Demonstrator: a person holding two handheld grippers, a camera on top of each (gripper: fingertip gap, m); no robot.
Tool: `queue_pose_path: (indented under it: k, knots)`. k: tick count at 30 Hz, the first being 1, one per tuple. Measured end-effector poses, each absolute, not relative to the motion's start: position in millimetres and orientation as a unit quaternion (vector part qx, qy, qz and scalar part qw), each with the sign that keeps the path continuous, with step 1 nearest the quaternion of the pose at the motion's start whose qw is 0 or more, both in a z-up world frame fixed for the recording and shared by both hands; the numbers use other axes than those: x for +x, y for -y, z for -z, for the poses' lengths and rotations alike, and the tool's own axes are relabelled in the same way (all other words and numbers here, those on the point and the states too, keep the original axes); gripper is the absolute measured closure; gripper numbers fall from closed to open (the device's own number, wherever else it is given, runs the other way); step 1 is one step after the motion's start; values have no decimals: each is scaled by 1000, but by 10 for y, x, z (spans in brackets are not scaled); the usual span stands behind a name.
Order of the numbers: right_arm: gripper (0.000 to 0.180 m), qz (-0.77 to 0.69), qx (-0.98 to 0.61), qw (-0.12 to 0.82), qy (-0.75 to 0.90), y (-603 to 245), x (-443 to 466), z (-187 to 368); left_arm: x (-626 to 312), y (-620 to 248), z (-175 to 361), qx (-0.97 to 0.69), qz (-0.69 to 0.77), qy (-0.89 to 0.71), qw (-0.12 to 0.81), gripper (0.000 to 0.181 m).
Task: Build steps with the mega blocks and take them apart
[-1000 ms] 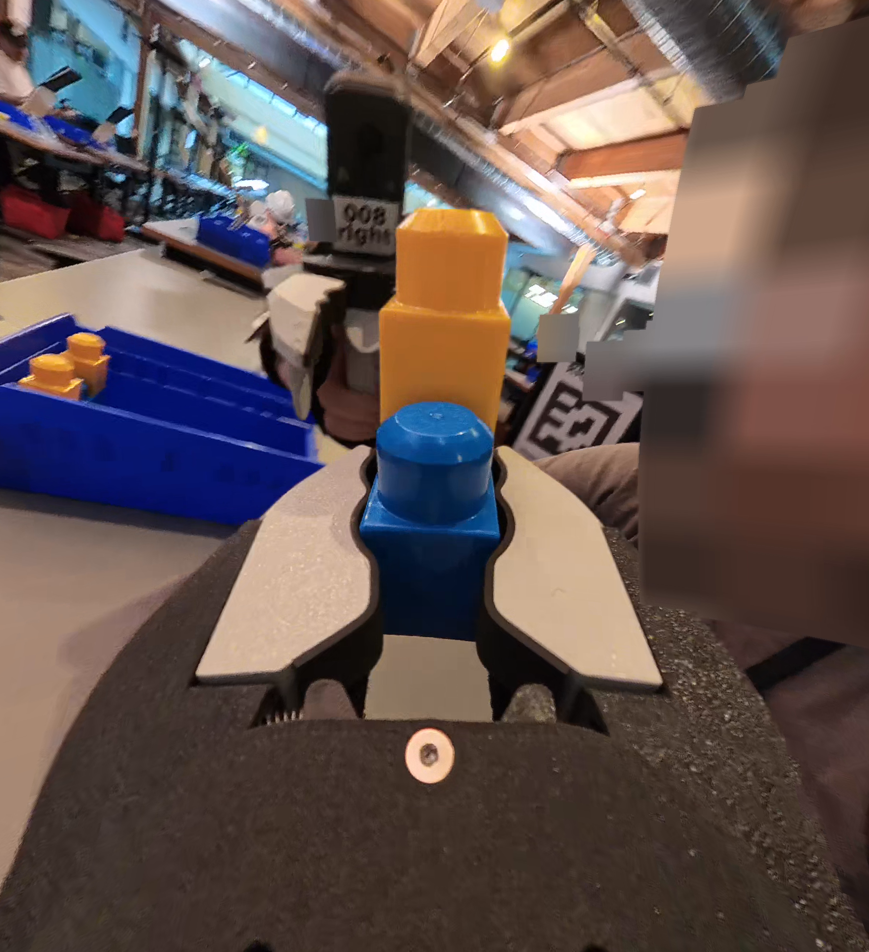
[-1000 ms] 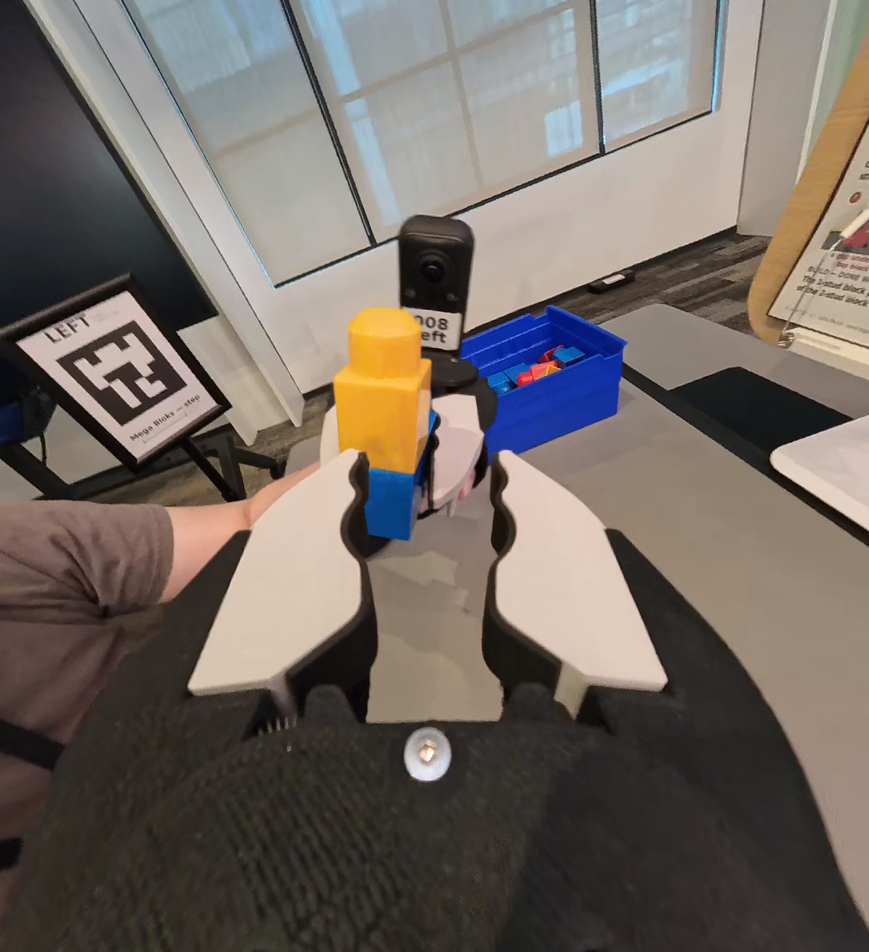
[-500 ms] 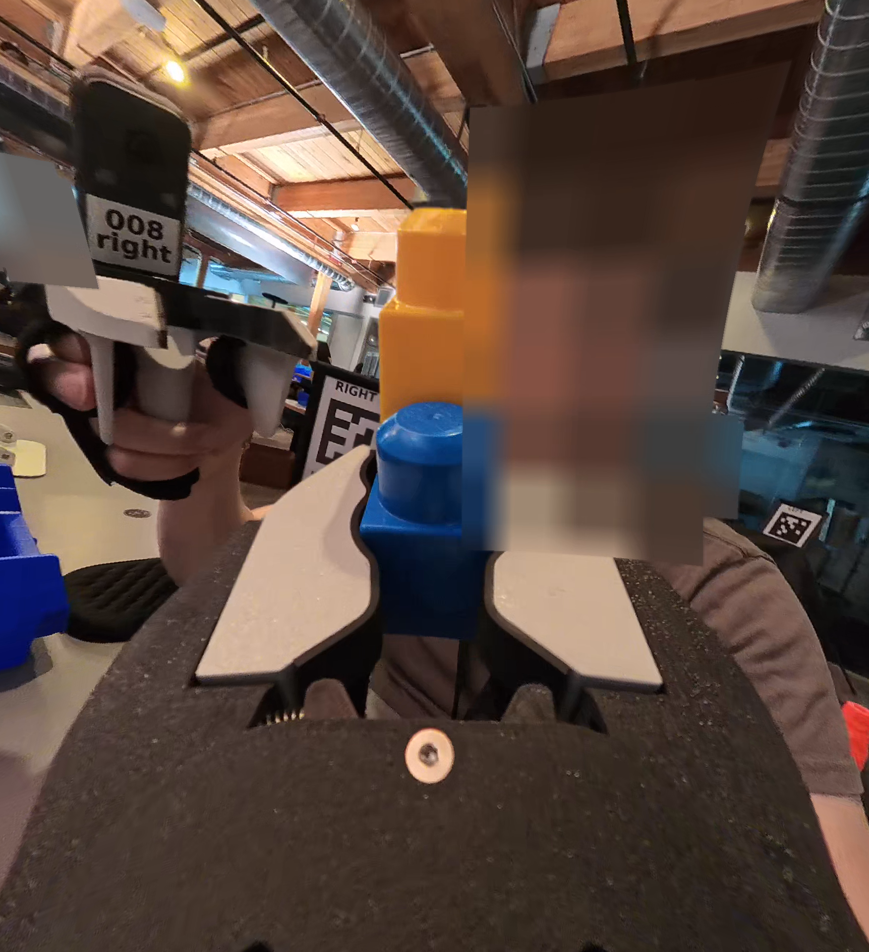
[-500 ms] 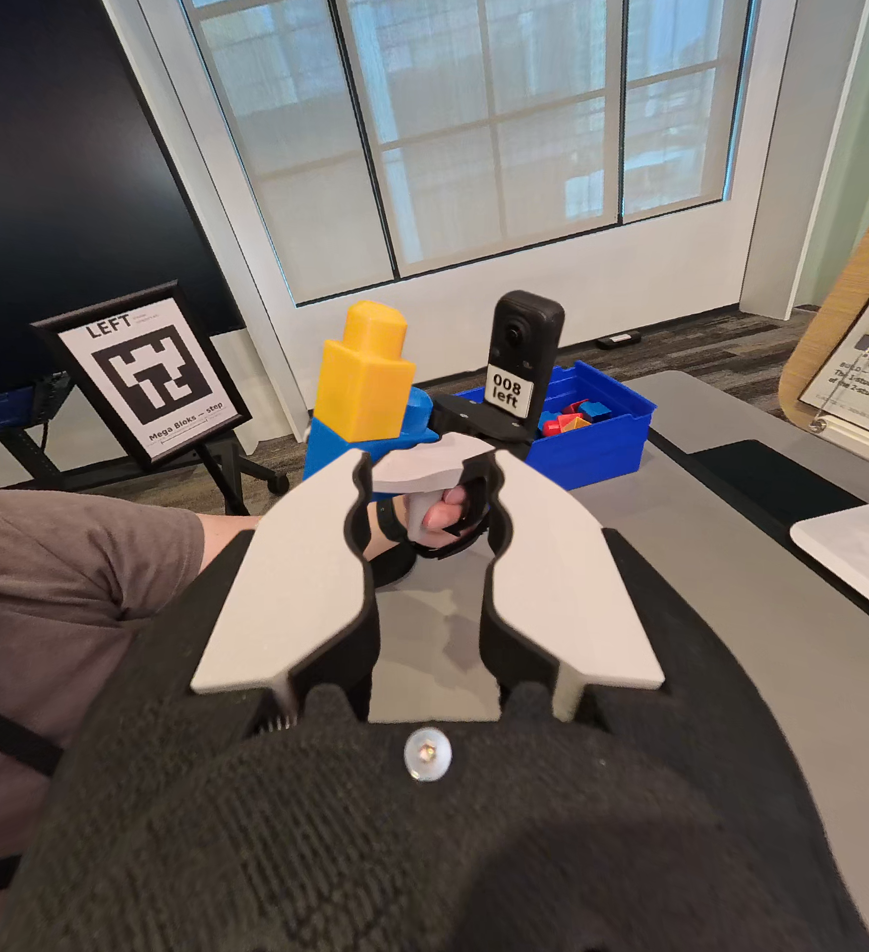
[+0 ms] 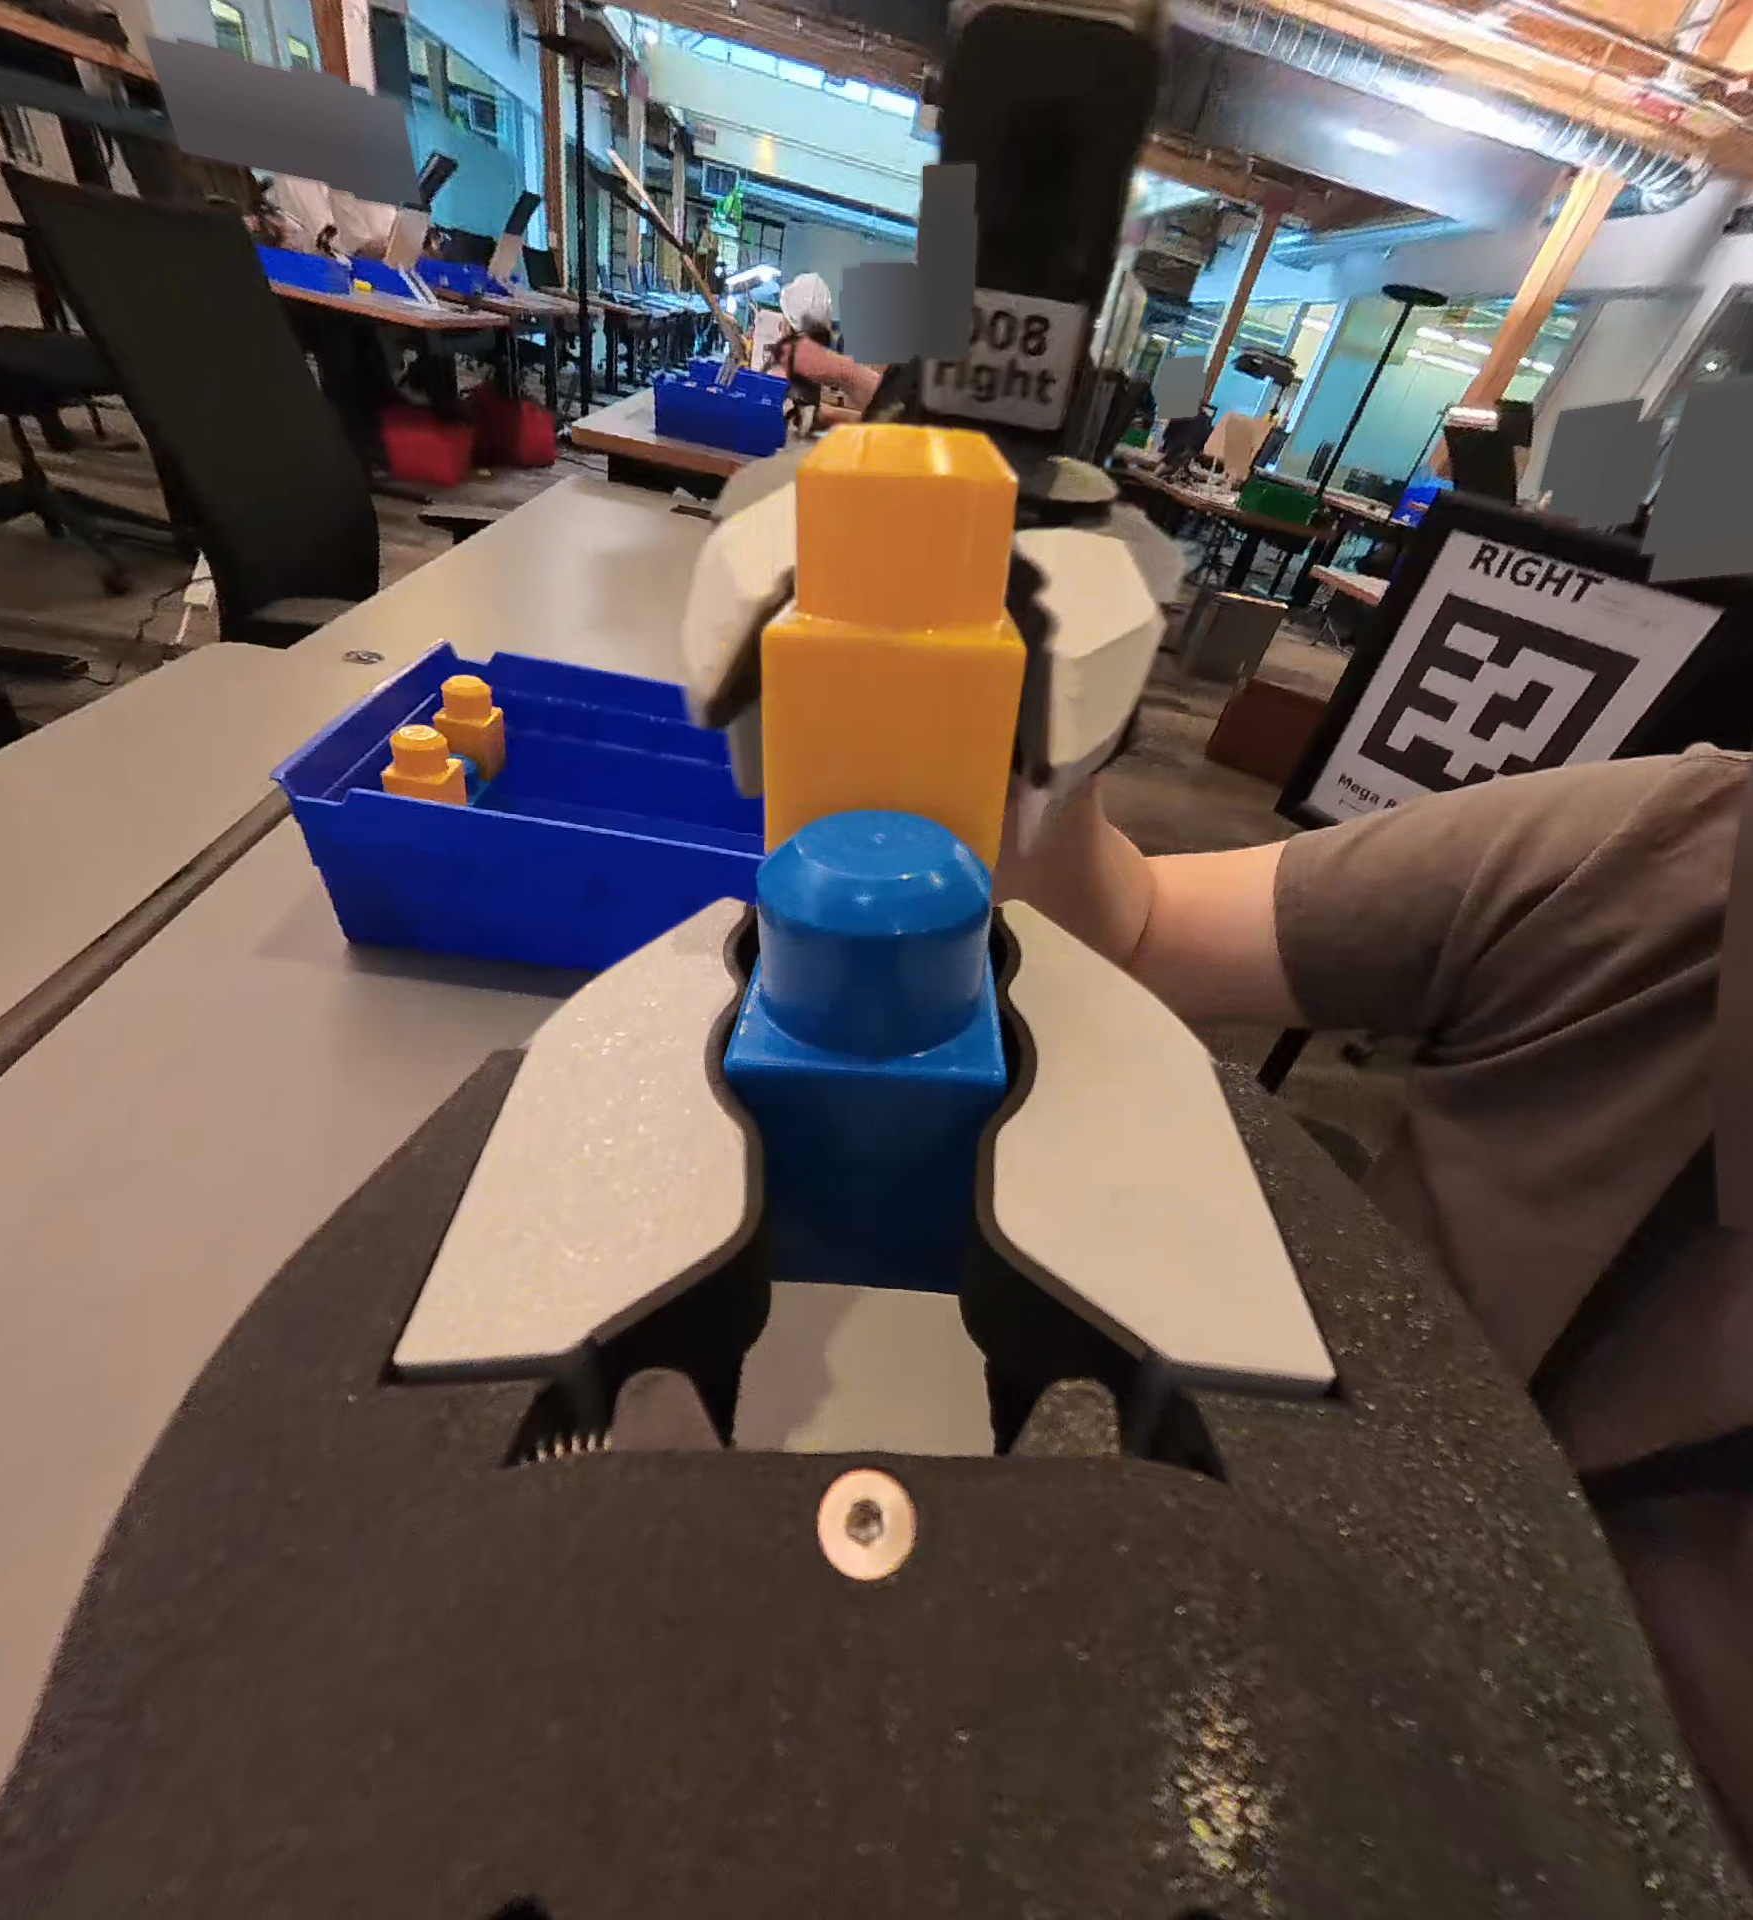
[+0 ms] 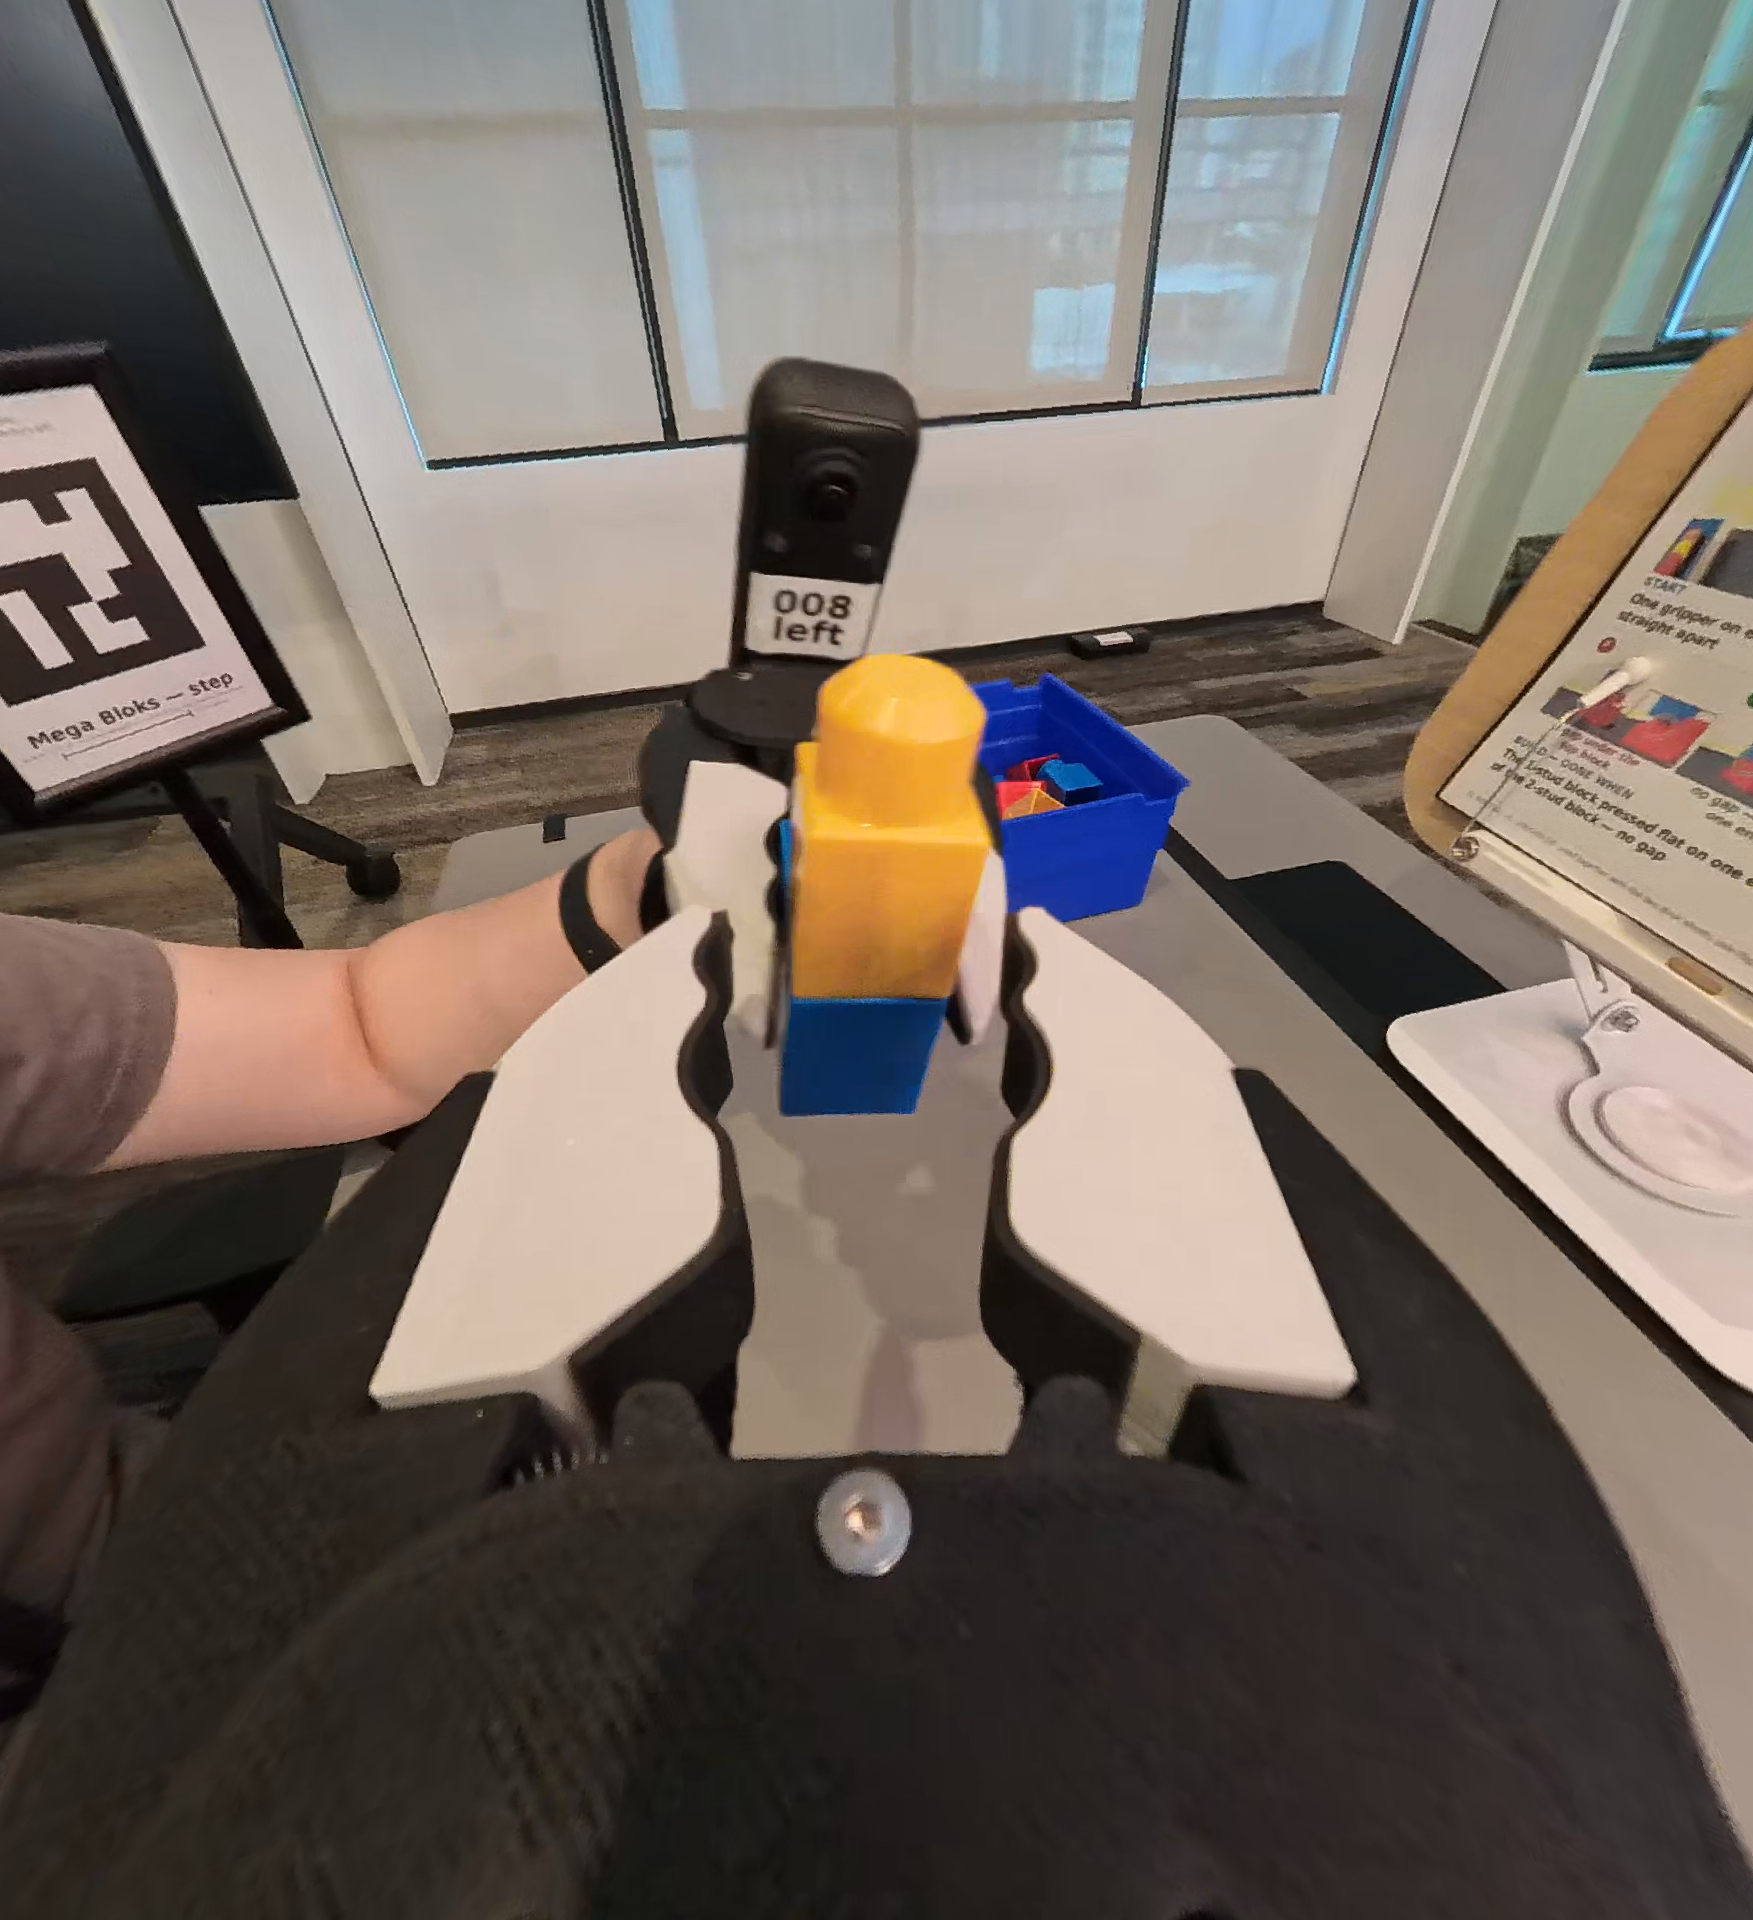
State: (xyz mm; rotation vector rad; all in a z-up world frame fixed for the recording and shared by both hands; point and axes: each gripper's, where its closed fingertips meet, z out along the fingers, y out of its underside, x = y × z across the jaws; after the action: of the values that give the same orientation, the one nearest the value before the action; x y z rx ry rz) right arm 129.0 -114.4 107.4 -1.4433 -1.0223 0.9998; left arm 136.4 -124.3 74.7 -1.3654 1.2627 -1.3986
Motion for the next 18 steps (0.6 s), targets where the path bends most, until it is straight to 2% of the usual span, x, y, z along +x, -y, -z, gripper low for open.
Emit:
queue_pose_path:
  k: [3,4,5,6,8,11,13,18]
  knots:
    - [128,-439,-607,499,435,1123,1243,-966,1413,1286,-694,-544,547,-508,384,139]
    - [131,-449,-605,483,446,1150,1223,-927,1424,1276,-666,-549,538,-510,385,139]
    - [143,-457,-600,475,454,1172,1214,-910,1427,1266,-636,-553,528,-516,386,139]
    - [143,-458,-599,476,453,1160,1221,-913,1425,1246,-599,-562,517,-519,385,137]
    - [143,-452,-603,485,444,1102,1269,-934,1405,1198,-481,-586,488,-529,374,126]
    - [143,-459,-602,489,432,1050,1359,-980,1398,1141,-363,-598,466,-537,371,132]
    - [143,-472,-601,479,433,1058,1382,-984,1443,1177,-430,-583,503,-522,366,139]
    - [143,-480,-603,456,444,1024,1442,-924,1499,1162,-416,-588,522,-503,358,140]
